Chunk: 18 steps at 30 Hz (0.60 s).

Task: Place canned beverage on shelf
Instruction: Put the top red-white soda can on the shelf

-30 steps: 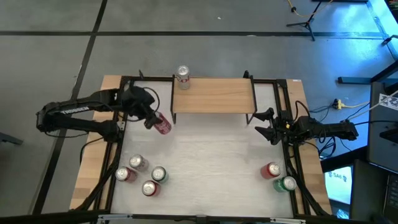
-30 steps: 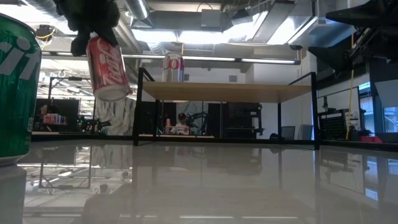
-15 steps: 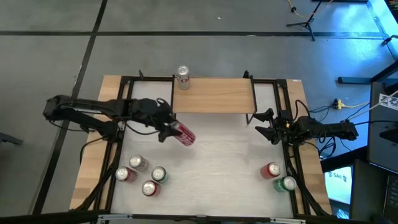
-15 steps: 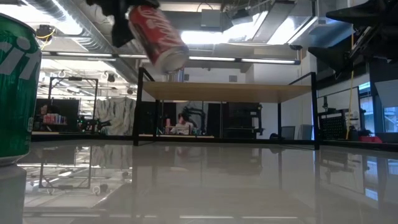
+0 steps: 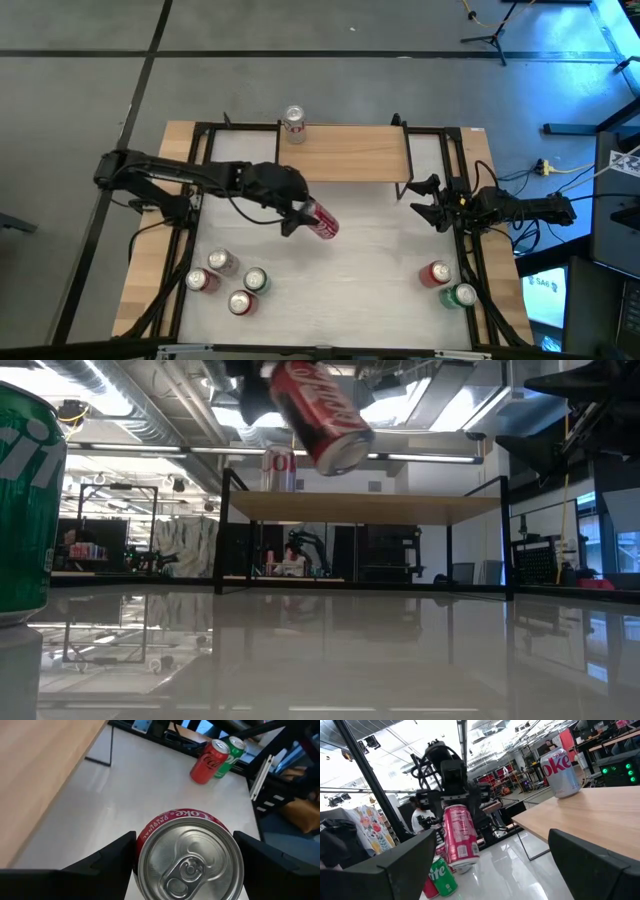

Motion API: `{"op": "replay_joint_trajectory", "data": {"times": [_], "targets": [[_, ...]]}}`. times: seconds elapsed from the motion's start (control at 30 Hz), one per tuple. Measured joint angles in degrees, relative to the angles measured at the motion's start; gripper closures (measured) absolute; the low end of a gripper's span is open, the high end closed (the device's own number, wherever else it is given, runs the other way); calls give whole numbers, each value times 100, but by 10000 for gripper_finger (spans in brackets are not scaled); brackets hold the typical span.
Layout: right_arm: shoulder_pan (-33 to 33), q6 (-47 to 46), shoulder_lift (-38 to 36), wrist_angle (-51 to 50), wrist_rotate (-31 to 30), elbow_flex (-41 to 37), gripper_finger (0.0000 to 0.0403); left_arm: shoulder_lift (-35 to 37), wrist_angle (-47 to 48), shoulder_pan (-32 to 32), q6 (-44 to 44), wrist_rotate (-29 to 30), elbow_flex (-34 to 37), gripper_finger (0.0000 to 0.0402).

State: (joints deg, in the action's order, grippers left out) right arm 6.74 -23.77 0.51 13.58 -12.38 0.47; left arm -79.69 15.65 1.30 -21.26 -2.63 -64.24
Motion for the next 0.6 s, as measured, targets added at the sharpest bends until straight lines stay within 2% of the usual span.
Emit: {"op": "replay_joint_trajectory", "data": {"times": [0.4, 0.6], "targets": [[-2, 280, 0, -4, -101, 0, 22, -1234, 798, -248, 842, 0, -1535, 123], [-1, 282, 0, -5, -101, 0, 22, -1672, 1199, -391, 1209, -4, -1808, 123]]}}
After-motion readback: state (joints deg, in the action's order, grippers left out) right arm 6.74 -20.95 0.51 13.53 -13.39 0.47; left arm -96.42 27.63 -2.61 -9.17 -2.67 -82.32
